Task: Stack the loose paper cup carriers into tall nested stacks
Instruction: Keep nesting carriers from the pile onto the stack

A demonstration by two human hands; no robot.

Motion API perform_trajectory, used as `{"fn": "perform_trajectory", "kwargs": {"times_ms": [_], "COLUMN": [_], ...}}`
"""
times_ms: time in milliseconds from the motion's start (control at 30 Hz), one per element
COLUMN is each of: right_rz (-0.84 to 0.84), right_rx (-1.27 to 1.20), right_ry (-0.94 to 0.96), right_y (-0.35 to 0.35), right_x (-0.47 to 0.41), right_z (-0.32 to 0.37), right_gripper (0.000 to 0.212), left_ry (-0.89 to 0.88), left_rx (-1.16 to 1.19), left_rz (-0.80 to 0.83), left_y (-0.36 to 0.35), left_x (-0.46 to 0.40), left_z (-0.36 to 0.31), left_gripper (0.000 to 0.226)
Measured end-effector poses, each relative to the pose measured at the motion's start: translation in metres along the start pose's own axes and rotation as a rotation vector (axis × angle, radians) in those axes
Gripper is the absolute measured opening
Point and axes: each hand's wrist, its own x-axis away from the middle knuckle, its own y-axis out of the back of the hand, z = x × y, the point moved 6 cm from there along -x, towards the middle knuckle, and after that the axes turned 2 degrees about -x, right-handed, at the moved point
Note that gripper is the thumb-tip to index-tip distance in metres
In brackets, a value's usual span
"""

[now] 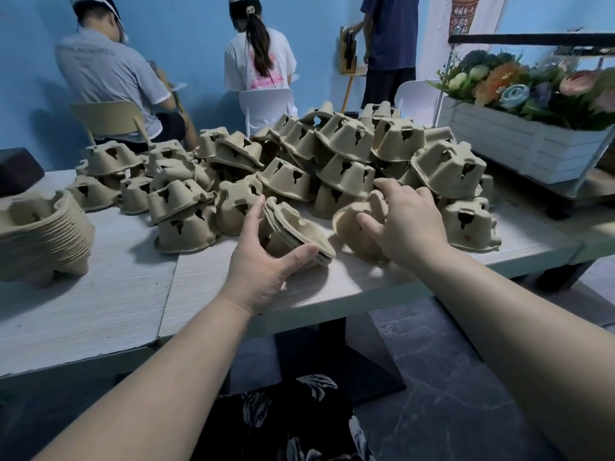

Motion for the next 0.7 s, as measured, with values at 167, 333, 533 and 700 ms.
{"fn": "perform_trajectory", "kwargs": {"times_ms": [167,333,533,700], "right_rz": [-0.147,-0.06,-0.04,0.023], "right_rx": [-0.279,-0.473,-0.404,-0.344], "right_ry": [0.013,-0.014,-0.021,-0.016], "right_y": [0.01,0.003,0.007,0.009], "right_x": [-0.001,0.008,0.01,0.002], "right_z": [0.001,0.004,-0.001,-0.002], "right_gripper": [0.077,0.098,0.076,0.048], "left_ry": [-0.007,-0.005,-0.013,-0.011], "left_rx": [0.001,-0.017,-0.04,-0.039], "left_rz": [-0.003,-0.007,0.004,0.01], "left_y": [-0.001,0.0,0.0,-0.001], "left_x": [0.001,0.001,0.002,0.004], "left_z": [-0.003,-0.004,-0.006,-0.01], "left_gripper": [0.119,0.12,0.119,0.115]}}
